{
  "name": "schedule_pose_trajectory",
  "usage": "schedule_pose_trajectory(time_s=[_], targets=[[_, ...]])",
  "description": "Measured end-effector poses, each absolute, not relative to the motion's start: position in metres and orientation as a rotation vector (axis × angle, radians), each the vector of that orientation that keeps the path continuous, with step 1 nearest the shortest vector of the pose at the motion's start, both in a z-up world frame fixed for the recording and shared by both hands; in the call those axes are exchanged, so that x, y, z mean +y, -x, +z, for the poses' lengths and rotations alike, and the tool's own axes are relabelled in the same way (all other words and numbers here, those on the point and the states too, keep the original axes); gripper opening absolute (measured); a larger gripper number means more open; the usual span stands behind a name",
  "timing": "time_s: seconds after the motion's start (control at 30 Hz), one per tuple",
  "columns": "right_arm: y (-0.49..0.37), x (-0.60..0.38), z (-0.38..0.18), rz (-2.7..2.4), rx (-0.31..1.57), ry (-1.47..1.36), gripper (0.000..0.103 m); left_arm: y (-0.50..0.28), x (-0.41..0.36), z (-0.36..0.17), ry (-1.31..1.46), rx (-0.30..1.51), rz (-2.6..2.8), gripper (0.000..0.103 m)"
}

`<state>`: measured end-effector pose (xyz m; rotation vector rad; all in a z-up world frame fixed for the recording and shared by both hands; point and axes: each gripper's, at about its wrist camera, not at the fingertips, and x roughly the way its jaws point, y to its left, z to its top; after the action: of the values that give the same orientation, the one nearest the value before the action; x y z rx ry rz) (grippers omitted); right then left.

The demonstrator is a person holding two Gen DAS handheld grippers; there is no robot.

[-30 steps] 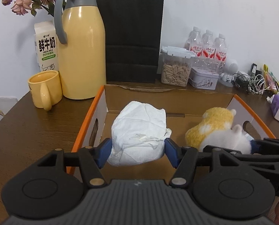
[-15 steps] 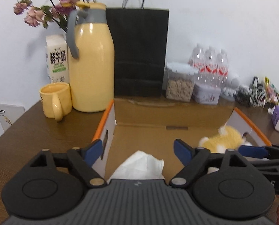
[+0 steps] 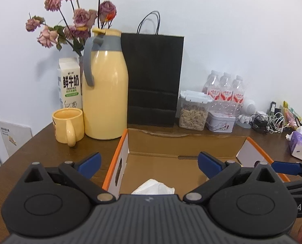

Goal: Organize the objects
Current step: 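Grasp the black cable with the right gripper while the left gripper moves toward the bottle cap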

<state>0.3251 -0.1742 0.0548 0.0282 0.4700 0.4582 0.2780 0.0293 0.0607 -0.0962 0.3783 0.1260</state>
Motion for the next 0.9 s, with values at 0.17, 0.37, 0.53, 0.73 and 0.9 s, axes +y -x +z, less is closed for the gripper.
schedule_pose_trajectory(time_s=[0.17,0.37,0.53,0.73,0.9], targets=[[-0.307,-0.181,0.066,0.463,0.433,-0.018,0.103,-0.261,0.027,0.069,0.09,0.363,0.112,0.103],[-0.281,-0.195,0.071,0.46,0.429,-0.006,0.103,-0.24,0.029,0.072,0.077,0.38,0.118,0.103],[-0.255,-0.208,0.072,0.451,0.43,0.004,0.103,-0.218,0.036,0.074,0.082,0.391,0.13,0.103],[-0.227,-0.222,0.069,0.439,0.447,0.029,0.103,-0.192,0.044,0.072,0.071,0.42,0.141,0.103],[-0.207,-0.232,0.058,0.427,0.482,0.053,0.103,-0.175,0.051,0.067,0.07,0.449,0.15,0.103]])
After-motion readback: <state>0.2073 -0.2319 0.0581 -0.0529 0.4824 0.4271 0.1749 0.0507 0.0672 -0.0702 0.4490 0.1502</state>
